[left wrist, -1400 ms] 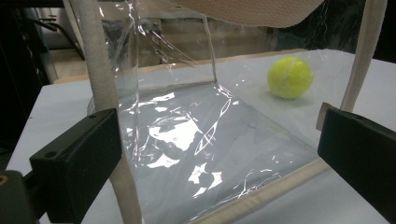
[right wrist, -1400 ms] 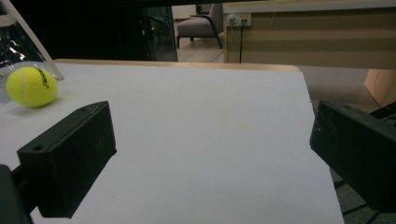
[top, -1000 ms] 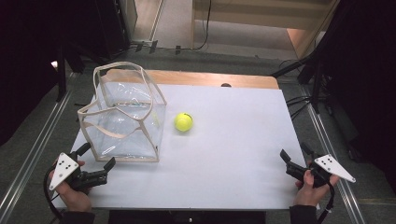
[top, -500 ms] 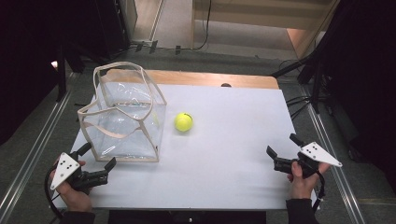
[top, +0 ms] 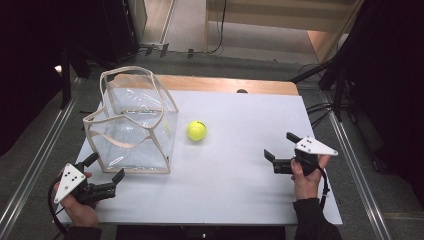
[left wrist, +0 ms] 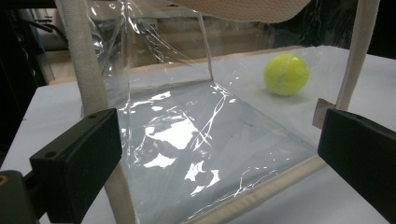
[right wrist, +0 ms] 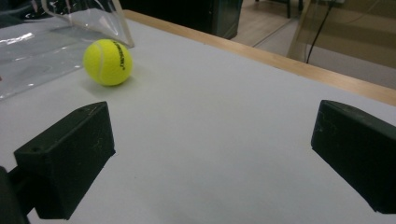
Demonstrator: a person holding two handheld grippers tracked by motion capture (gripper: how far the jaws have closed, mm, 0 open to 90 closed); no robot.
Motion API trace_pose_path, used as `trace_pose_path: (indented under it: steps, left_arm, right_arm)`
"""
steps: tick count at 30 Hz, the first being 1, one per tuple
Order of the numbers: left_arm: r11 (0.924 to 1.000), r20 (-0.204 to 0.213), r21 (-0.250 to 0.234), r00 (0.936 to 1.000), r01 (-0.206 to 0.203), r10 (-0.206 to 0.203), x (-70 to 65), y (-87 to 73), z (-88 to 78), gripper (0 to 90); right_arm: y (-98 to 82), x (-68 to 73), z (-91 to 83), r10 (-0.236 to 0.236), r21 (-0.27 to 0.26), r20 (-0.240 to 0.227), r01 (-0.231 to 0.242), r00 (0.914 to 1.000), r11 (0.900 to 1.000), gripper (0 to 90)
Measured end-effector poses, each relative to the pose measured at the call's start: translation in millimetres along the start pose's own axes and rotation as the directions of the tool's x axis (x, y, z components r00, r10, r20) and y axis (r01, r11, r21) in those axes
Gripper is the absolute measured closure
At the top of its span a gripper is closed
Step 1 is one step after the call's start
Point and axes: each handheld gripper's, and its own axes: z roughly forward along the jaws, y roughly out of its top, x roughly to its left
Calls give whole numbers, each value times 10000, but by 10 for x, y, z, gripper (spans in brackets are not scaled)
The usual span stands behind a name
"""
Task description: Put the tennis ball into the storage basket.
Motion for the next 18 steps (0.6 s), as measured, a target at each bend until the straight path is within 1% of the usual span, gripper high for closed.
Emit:
trace_pose_path:
  steps: [1, 2, 3, 4, 6, 8, 9, 10, 12, 14, 15, 17, 18]
  left_arm:
    - [10000, 16, -17, 10000, 3, -3, 1, 0, 1, 0]
    - [10000, 21, -20, 10000, 0, 0, 2, -1, 1, 0]
    - [10000, 3, -1, 10000, -15, 15, 2, 1, -1, 0]
    - [10000, 7, -11, 10000, -7, 7, 2, 0, 0, 0]
    - [10000, 13, -12, 10000, -12, 12, 3, 1, 0, 0]
    - [10000, 14, -7, 10000, -15, 15, 3, 1, -1, 0]
    - [10000, 13, -17, 10000, -13, 13, 4, 1, -1, 0]
    - [10000, 12, -8, 10000, -52, 52, 7, 2, -2, 0]
    - [10000, 24, -16, 10000, -52, 52, 7, 2, -2, 0]
    - [10000, 40, -9, 10000, -65, 65, 9, 4, -2, 0]
    - [10000, 40, -10, 10000, -65, 65, 9, 4, -2, 0]
    - [10000, 45, -22, 10000, -51, 52, 9, 4, -2, 0]
    - [10000, 44, -26, 10000, -52, 52, 9, 4, -2, 0]
  right_arm:
    - [0, 0, 0, 0, 0, 0, 0, 10000, 10000, 0]
    - [45, 22, 63, -161, 172, -109, 163, 9998, 9997, 0]
    - [67, 27, 92, -247, 214, -164, 250, 9996, 9995, 0]
    - [67, 27, 92, -247, 214, -164, 250, 9996, 9995, 0]
    - [107, 39, 151, -345, 276, -258, 352, 9991, 9990, 0]
    - [144, 53, 211, -349, 408, -470, 368, 9983, 9985, 0]
    - [161, 66, 237, -346, 444, -497, 369, 9982, 9983, 0]
    - [196, 81, 291, -479, 504, -654, 512, 9967, 9974, 0]
    - [214, 90, 318, -559, 526, -688, 595, 9961, 9968, 0]
    - [251, 110, 364, -544, 602, -934, 602, 9941, 9964, 0]
    - [269, 116, 390, -694, 628, -1004, 759, 9925, 9951, 0]
    - [318, 149, 458, -943, 592, -782, 990, 9925, 9933, 0]
    - [318, 149, 458, -943, 592, -782, 990, 9925, 9933, 0]
